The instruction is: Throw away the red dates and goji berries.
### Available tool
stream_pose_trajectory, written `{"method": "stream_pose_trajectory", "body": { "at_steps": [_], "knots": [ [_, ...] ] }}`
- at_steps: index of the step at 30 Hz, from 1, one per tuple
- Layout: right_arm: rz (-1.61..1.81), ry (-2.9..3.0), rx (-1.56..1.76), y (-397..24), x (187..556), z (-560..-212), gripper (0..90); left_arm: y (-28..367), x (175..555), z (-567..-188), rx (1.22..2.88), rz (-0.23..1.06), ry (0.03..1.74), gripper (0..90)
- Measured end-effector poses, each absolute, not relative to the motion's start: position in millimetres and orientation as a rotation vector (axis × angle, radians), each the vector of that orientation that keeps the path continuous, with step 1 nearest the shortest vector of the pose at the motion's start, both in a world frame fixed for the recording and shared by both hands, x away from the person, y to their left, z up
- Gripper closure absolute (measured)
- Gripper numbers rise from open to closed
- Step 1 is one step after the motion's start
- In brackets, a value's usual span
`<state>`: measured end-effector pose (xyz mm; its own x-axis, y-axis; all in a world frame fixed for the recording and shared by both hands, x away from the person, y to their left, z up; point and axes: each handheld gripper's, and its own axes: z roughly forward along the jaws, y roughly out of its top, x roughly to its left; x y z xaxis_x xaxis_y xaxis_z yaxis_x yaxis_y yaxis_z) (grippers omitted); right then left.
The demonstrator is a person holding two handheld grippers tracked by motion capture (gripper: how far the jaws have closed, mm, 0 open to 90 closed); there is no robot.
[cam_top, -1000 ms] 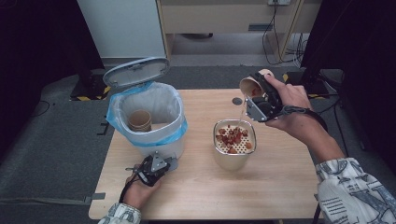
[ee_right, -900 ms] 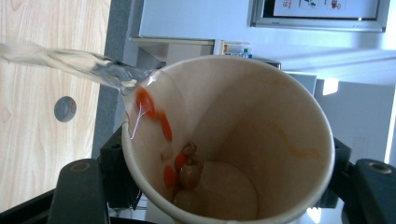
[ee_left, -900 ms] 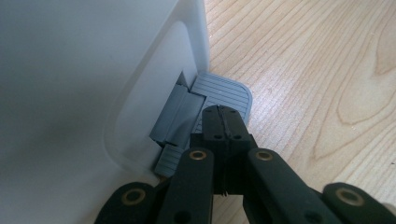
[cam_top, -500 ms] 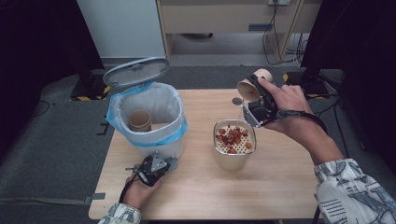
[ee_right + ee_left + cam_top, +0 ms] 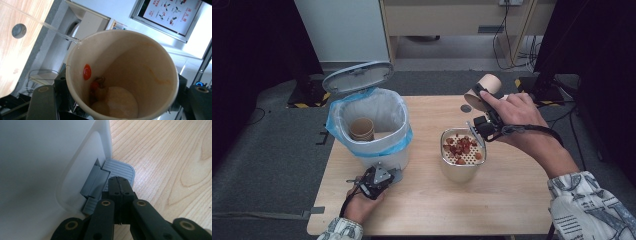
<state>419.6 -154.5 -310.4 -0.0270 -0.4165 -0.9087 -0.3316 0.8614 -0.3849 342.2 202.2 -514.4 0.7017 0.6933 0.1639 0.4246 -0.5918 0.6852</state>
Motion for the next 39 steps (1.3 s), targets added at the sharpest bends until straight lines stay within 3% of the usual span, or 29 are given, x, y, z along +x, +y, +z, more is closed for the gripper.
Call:
{"method": "stream_pose_trajectory", "body": {
  "at_steps": [39],
  "knots": [
    [-0.166,1.537,-0.671,-147.9,418.1,-312.0,30.3,202.2,342.2,-514.4,2.282,0.56,0.849,89.9]
  ]
}}
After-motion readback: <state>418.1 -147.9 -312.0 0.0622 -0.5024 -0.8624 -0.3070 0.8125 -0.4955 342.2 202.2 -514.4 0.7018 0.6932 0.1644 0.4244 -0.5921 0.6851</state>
